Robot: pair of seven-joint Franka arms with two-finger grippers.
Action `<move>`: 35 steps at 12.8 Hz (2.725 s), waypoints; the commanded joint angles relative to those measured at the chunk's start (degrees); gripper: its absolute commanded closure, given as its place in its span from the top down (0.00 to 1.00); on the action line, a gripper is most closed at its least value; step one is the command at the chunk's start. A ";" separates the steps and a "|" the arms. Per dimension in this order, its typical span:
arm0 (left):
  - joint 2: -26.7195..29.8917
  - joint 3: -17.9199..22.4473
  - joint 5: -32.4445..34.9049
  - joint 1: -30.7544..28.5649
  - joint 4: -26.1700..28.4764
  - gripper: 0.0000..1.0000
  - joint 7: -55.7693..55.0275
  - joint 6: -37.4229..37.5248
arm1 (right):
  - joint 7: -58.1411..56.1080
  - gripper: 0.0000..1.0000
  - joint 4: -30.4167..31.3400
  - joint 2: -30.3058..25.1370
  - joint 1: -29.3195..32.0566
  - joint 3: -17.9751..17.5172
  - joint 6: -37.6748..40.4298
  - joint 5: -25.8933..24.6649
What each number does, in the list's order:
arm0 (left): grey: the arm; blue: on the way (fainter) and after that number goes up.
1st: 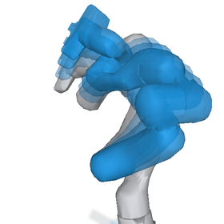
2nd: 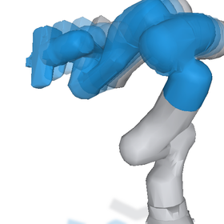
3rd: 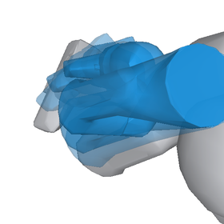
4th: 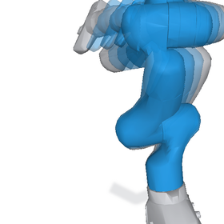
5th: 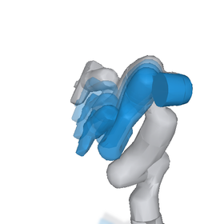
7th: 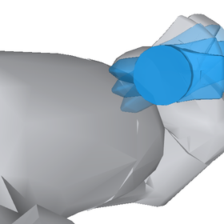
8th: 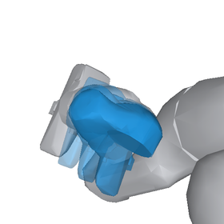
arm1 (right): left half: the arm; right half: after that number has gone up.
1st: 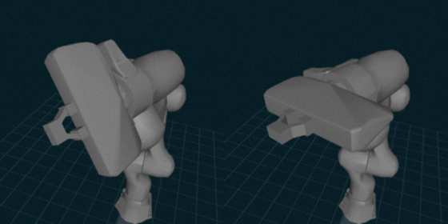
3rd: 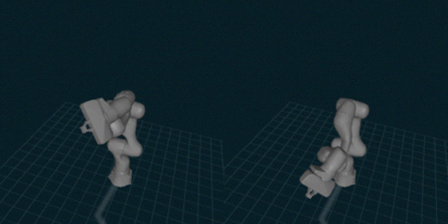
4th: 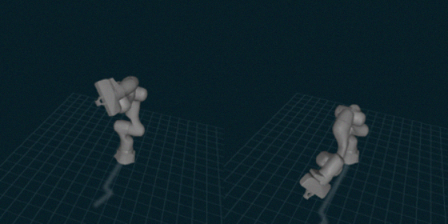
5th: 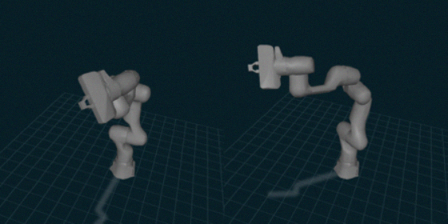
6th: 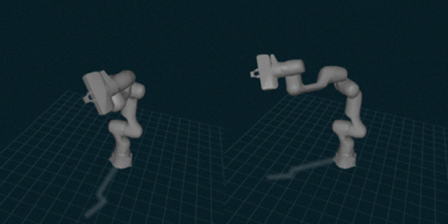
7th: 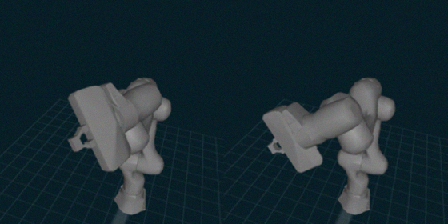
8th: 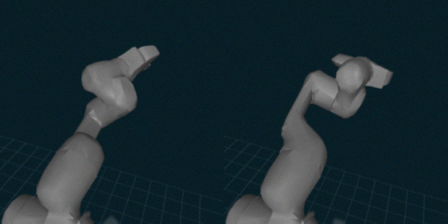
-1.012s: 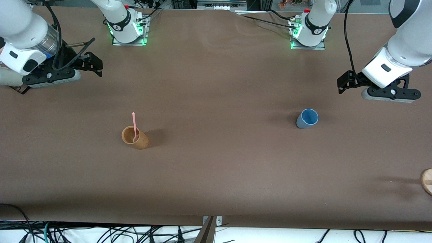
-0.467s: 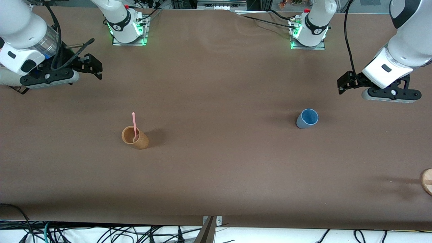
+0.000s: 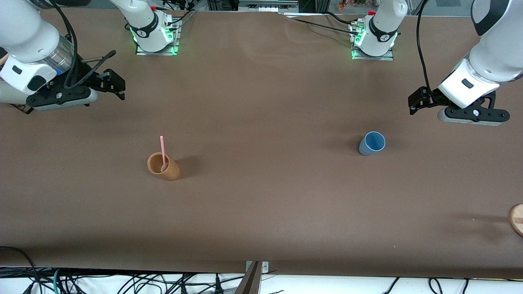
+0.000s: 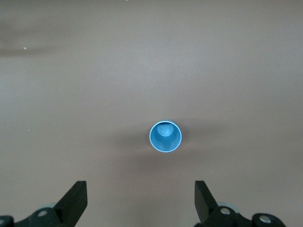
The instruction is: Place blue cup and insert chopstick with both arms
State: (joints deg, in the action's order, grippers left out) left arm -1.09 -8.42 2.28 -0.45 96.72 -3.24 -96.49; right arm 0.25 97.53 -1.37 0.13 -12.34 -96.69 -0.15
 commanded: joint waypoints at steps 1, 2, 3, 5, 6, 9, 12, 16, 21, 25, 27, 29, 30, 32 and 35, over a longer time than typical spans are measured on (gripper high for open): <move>-0.84 0.16 -0.52 -0.16 -1.10 1.00 1.04 1.22 | -0.60 1.00 1.52 -0.92 0.40 0.03 -1.83 0.42; -0.76 0.16 -0.52 -0.25 -0.92 1.00 0.95 1.57 | -0.42 1.00 1.78 -0.65 0.40 0.03 -2.36 0.42; -0.84 0.16 -0.52 -0.25 -1.00 1.00 0.95 1.83 | -0.42 1.00 1.87 -0.56 0.40 0.03 -2.37 0.42; -0.84 0.16 -0.52 -0.34 -0.74 1.00 1.04 1.83 | -0.51 1.00 1.79 0.05 0.40 0.03 -2.19 0.33; -0.93 0.24 -0.52 -0.95 0.48 1.00 1.13 2.10 | -0.51 1.00 1.52 1.01 0.40 0.03 -2.10 0.16; -5.74 0.16 -0.52 -2.54 4.00 1.00 5.15 -0.96 | 0.19 1.00 -0.49 7.76 -0.04 0.03 -2.10 -0.46; -8.40 0.24 -0.35 -2.63 13.37 1.00 6.40 -14.72 | 6.33 1.00 -0.76 14.27 -0.48 0.03 -3.68 0.07; -11.11 -0.02 0.71 -2.01 25.44 1.00 6.40 -32.77 | 7.14 1.00 -6.98 23.14 -2.15 0.21 -3.95 0.07; -14.72 -0.11 5.54 -1.92 29.93 0.67 6.40 -43.15 | 9.51 1.00 -9.90 30.37 -8.64 6.86 -4.65 4.19; -17.37 -0.11 5.54 -2.01 29.23 0.00 10.16 -43.43 | 9.60 0.91 -9.90 31.87 -9.62 8.38 -4.65 4.37; -17.28 -0.19 5.54 -2.45 27.66 0.00 12.37 -43.17 | 10.91 0.85 -9.73 32.13 -9.97 8.38 -4.65 4.37; -16.49 -0.80 4.85 -1.93 25.90 0.00 11.94 -41.34 | 11.00 0.81 -9.90 32.74 -10.15 8.38 -5.00 4.37; -16.14 -2.81 4.67 -1.92 24.06 0.00 11.33 -38.54 | 10.92 0.81 -9.90 33.18 -10.32 8.38 -6.66 4.29; -15.70 -6.60 4.58 -1.75 17.75 0.00 4.86 -26.96 | 10.92 0.81 -10.08 33.98 -10.85 8.47 -8.25 4.28; -16.66 -15.28 4.49 -1.05 13.32 0.00 -11.82 -21.63 | 10.92 0.72 -10.08 34.24 -10.85 8.47 -8.87 4.28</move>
State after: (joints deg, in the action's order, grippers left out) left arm -17.30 -19.80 6.55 -1.99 111.92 -6.16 -120.63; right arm 10.68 89.15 32.10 -10.13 -4.49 -105.80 3.23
